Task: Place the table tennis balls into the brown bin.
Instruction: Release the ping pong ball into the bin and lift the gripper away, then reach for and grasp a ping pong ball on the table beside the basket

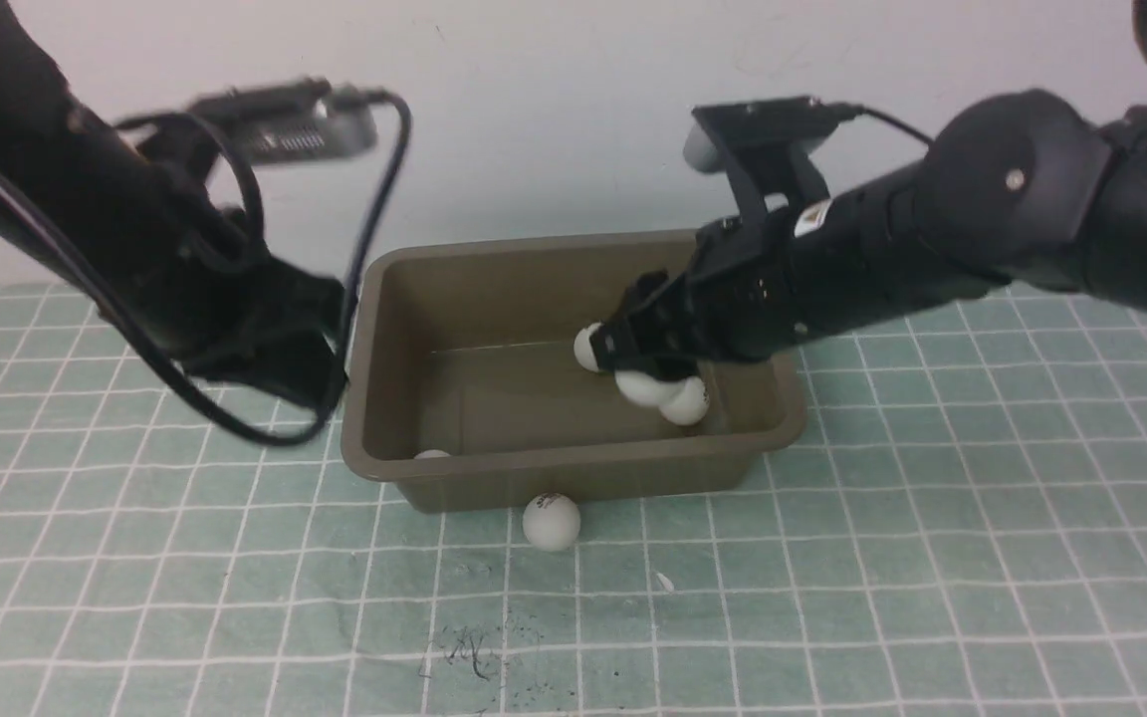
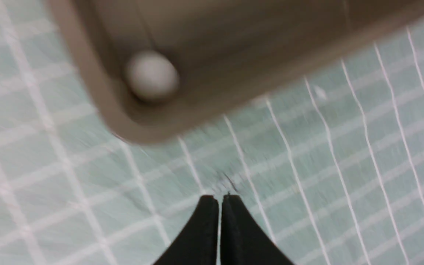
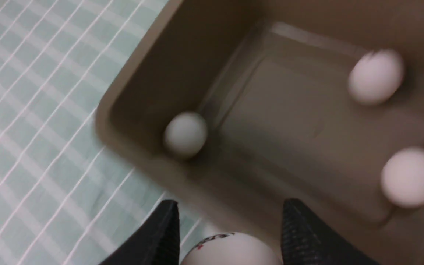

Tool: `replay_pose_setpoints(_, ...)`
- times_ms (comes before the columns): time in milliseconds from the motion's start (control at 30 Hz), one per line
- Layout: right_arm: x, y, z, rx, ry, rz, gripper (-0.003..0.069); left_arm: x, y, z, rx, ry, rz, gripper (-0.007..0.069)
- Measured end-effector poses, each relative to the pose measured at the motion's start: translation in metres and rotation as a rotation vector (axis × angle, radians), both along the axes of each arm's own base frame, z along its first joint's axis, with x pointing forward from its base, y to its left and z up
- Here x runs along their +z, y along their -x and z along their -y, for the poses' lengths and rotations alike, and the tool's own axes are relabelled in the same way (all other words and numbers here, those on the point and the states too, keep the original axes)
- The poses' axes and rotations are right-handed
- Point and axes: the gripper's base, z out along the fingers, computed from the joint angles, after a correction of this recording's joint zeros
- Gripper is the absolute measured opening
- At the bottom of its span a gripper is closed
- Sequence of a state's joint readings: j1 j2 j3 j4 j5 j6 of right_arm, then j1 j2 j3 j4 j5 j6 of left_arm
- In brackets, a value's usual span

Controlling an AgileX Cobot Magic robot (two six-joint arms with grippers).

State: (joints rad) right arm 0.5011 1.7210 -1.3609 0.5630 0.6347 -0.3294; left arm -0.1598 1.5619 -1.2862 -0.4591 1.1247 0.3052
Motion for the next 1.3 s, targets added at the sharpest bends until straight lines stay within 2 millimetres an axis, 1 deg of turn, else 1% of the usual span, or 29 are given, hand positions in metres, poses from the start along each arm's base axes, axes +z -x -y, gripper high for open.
replay_pose_setpoints(33,-0.003,-0.011,0.001,-0.013,0.006,0.0,0.0328,-0.014,0.008,0.011,-0.032,-0.002,-0.038,-0.0005)
replay_pose_setpoints(67,-0.001,-0.017,0.001,-0.016,0.007,0.008,0.0336,-0.022,0.013,0.016,-0.042,-0.005,-0.054,-0.0005)
replay_pose_setpoints(100,-0.004,-0.028,0.001,-0.021,0.018,0.01,0.0362,-0.032,0.019,0.024,-0.065,-0.009,-0.069,-0.0005)
replay_pose_setpoints(133,-0.003,-0.032,0.001,-0.02,0.023,0.021,0.0392,-0.04,0.023,0.03,-0.086,-0.014,-0.071,-0.0004)
replay_pose_setpoints(167,-0.003,-0.039,0.001,-0.019,0.037,0.029,0.0449,-0.051,0.032,0.043,-0.129,-0.021,-0.068,0.0)
replay_pose_setpoints(200,-0.001,-0.042,0.002,-0.017,0.043,0.036,0.0481,-0.055,0.033,0.047,-0.136,-0.023,-0.045,0.0006)
replay_pose_setpoints(233,0.004,-0.046,0.003,-0.012,0.053,0.053,0.0552,-0.063,0.039,0.057,-0.165,-0.027,-0.011,0.0023)
replay_pose_setpoints(267,0.003,-0.046,0.004,-0.012,0.056,0.05,0.0552,-0.063,0.038,0.058,-0.168,-0.026,0.0,0.0027)
replay_pose_setpoints(300,0.011,-0.048,0.006,-0.008,0.061,0.061,0.0613,-0.07,0.041,0.066,-0.177,-0.029,0.049,0.0057)
replay_pose_setpoints(333,0.019,-0.05,0.009,-0.005,0.06,0.066,0.0653,-0.073,0.04,0.073,-0.176,-0.026,0.1,0.0097)
replay_pose_setpoints(400,0.029,-0.051,0.014,-0.01,0.056,0.07,0.0676,-0.076,0.038,0.081,-0.176,-0.023,0.146,0.0146)
replay_pose_setpoints(433,0.035,-0.051,0.02,-0.017,0.056,0.063,0.0683,-0.081,0.036,0.089,-0.176,-0.021,0.177,0.0194)
replay_pose_setpoints(500,0.043,-0.05,0.027,-0.029,0.052,0.053,0.0683,-0.09,0.032,0.096,-0.166,-0.025,0.196,0.0281)
replay_pose_setpoints(600,0.06,-0.044,0.042,-0.05,0.044,0.055,0.0657,-0.109,0.024,0.101,-0.132,-0.039,0.188,0.0405)
replay_pose_setpoints(633,0.066,-0.041,0.046,-0.056,0.04,0.062,0.0648,-0.113,0.022,0.102,-0.123,-0.042,0.183,0.0429)
replay_pose_setpoints(667,0.076,-0.037,0.053,-0.067,0.033,0.079,0.0628,-0.123,0.018,0.103,-0.104,-0.051,0.173,0.0471)
replay_pose_setpoints(700,0.083,-0.034,0.057,-0.075,0.027,0.095,0.0619,-0.128,0.015,0.104,-0.089,-0.055,0.175,0.0501)
replay_pose_setpoints(767,0.102,-0.024,0.066,-0.091,0.01,0.139,0.0591,-0.141,0.01,0.105,-0.061,-0.064,0.18,0.054)
replay_pose_setpoints(833,0.12,-0.013,0.073,-0.101,-0.005,0.182,0.0573,-0.148,0.006,0.106,-0.034,-0.063,0.186,0.0552)
replay_pose_setpoints(900,0.129,-0.006,0.076,-0.103,-0.014,0.207,0.0566,-0.153,0.003,0.106,-0.014,-0.061,0.193,0.0554)
replay_pose_setpoints(933,0.143,0.006,0.08,-0.104,-0.029,0.24,0.0561,-0.157,0.0,0.107,0.014,-0.054,0.201,0.0554)
replay_pose_setpoints(1000,0.148,0.011,0.081,-0.102,-0.033,0.251,0.0561,-0.158,-0.001,0.107,0.028,-0.05,0.204,0.0554)
replay_pose_setpoints(1033,0.155,0.017,0.083,-0.099,-0.037,0.264,0.0561,-0.159,-0.002,0.107,0.048,-0.043,0.209,0.0554)
replay_pose_setpoints(1133,0.164,0.029,0.086,-0.092,-0.039,0.278,0.0559,-0.16,-0.004,0.108,0.066,-0.037,0.218,0.0554)
replay_pose_setpoints(1200,0.167,0.033,0.087,-0.089,-0.04,0.281,0.0559,-0.16,-0.005,0.108,0.072,-0.037,0.229,0.0554)
replay_pose_setpoints(1267,0.172,0.039,0.089,-0.086,-0.042,0.29,0.0559,-0.161,-0.008,0.107,0.09,-0.037,0.254,0.0541)
replay_pose_setpoints(1300,0.174,0.042,0.09,-0.085,-0.044,0.293,0.0559,-0.163,-0.009,0.107,0.093,-0.039,0.256,0.052)
